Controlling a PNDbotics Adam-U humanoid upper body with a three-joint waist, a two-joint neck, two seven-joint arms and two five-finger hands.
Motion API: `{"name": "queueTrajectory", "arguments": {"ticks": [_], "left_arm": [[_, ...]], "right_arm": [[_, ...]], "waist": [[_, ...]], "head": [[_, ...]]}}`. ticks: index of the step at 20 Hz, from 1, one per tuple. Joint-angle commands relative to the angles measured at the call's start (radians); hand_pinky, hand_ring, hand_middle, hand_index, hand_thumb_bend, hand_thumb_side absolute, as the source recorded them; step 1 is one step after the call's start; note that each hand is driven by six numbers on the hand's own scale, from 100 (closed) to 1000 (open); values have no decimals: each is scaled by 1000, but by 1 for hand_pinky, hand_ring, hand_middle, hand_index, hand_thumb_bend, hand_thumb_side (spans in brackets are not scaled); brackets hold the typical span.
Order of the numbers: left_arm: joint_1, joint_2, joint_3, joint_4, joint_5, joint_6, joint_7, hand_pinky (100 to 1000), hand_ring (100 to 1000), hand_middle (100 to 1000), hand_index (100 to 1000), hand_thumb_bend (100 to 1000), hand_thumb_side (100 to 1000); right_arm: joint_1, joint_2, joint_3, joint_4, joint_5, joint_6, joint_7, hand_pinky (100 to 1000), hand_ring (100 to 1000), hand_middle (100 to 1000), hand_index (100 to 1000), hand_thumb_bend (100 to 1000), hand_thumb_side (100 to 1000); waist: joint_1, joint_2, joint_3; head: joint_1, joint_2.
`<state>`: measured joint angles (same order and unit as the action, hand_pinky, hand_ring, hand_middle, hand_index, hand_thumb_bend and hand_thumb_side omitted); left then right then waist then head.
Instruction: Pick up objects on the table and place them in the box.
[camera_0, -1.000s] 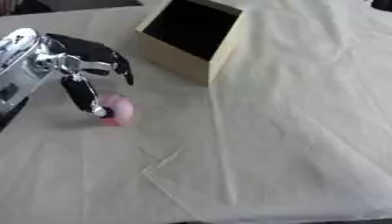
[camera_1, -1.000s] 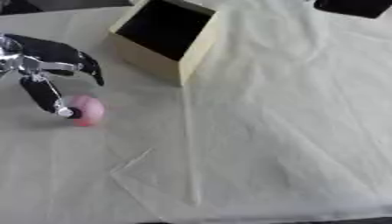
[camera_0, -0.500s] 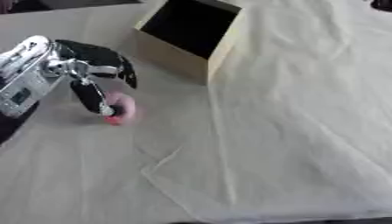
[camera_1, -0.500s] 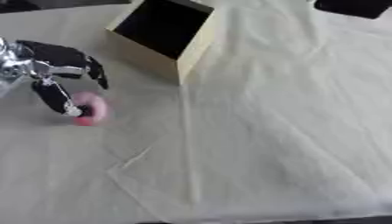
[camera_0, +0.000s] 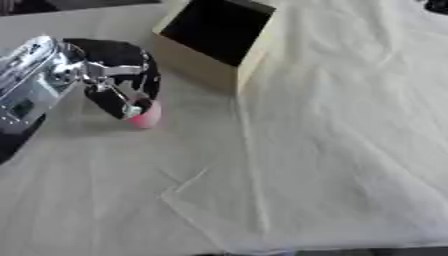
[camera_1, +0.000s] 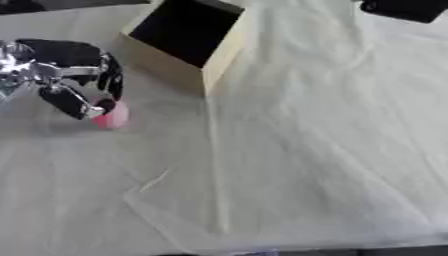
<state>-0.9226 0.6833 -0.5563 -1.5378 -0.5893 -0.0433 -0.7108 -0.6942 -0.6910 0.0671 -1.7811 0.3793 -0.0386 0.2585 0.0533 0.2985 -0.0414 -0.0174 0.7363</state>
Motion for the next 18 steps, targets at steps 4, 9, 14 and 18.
{"name": "queueTrajectory", "arguments": {"ticks": [4,9,14,18], "left_arm": [[-8,43,18,-16,-54,-2,-30,729,816,806,850,411,254],[-7,38,20,-1,-125,-29,-118,808,877,838,884,536,363],[-18,24,22,26,-168,-38,-143,795,872,828,881,508,346],[-30,5,17,70,-218,-50,-116,786,866,825,881,492,320]], "right_arm": [[-8,-17,-18,-2,-10,2,-4,876,732,547,796,100,722],[-7,-15,-18,-1,-10,0,-1,876,731,546,794,100,722],[-6,-12,-19,-1,-12,-1,-1,876,731,545,794,100,722],[-6,-9,-20,-1,-13,-2,0,876,730,544,794,100,723]], "waist": [[-3,-19,0],[-2,-19,0],[-4,-20,1],[-5,-18,-1]], "head": [[3,-4],[4,-2],[5,-4],[7,-6]]}}
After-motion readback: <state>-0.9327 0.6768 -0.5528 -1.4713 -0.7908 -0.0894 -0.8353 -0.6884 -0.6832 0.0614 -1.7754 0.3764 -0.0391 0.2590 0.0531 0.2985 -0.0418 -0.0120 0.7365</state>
